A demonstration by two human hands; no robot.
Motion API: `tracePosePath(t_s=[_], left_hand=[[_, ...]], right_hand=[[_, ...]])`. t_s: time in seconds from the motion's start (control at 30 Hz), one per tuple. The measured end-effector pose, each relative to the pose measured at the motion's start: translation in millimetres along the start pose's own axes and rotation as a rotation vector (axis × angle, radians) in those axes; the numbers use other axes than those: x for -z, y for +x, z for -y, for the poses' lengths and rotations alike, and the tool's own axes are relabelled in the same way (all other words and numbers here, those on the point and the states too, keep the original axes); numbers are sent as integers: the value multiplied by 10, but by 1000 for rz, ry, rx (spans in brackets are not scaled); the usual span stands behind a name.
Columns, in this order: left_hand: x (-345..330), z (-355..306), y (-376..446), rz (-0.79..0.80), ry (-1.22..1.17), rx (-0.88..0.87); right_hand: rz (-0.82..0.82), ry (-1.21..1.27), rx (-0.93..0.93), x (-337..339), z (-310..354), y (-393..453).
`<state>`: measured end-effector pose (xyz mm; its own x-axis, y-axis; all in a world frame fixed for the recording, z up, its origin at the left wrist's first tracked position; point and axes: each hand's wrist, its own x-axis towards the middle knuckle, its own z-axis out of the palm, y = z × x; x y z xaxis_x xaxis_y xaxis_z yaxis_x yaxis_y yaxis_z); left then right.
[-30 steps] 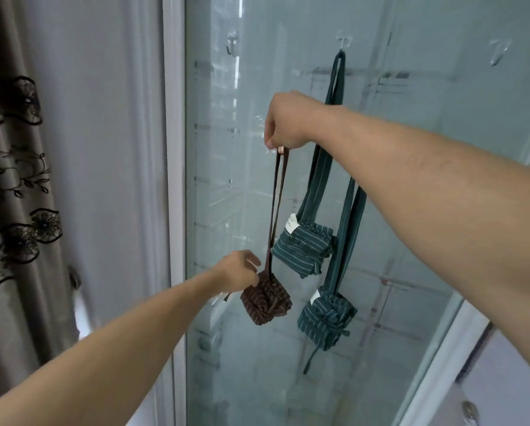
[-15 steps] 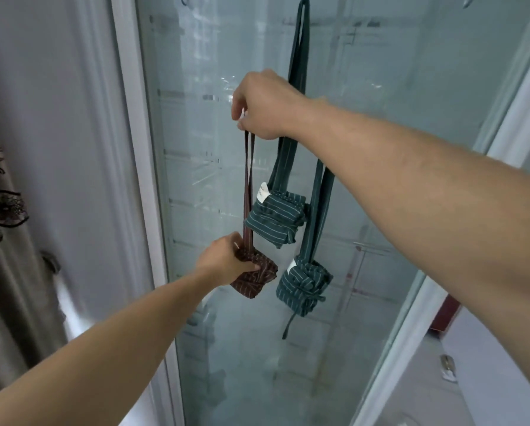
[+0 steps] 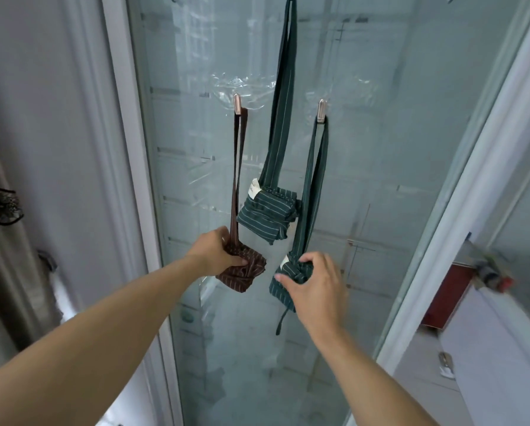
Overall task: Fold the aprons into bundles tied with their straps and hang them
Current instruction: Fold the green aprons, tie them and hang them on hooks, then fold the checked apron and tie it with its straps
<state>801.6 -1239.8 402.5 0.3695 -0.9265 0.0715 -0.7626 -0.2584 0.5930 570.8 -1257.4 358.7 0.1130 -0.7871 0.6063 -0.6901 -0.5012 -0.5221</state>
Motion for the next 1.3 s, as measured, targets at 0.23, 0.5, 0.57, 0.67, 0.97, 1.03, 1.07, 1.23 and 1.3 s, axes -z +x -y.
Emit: tracePosePath(t_s=[0.23,0.5,0.57,0.67,0.97,1.03,1.07,1.23,1.3], left_hand=[[33,89,71,-7,33,33],[-3,142,-130,-1,98,41],[-11,126,-214,-4,70,38],[23,174,-405,-41,7,43],[310,1371,-1861,-214,17,509],[366,1695,-2601,-303,-12,649],[388,1765,-2955,-344,-26,691],[441,1938,-4814,-547,-60,956],[426,1921,-5557,-627,-49,1066]], right_hand=[[137,-91,15,25,-146,94],[38,61,20,212,43,124],[-87,213,139,337,259,137],[45,471,353,419,771,151],[1041,593,278,-725,1960,-686],[1229,602,345,-827,2260,-1236],[1297,615,373,-836,2383,-1494],[1640,634,544,-465,3081,-2959],[1757,654,624,-158,3294,-3574]])
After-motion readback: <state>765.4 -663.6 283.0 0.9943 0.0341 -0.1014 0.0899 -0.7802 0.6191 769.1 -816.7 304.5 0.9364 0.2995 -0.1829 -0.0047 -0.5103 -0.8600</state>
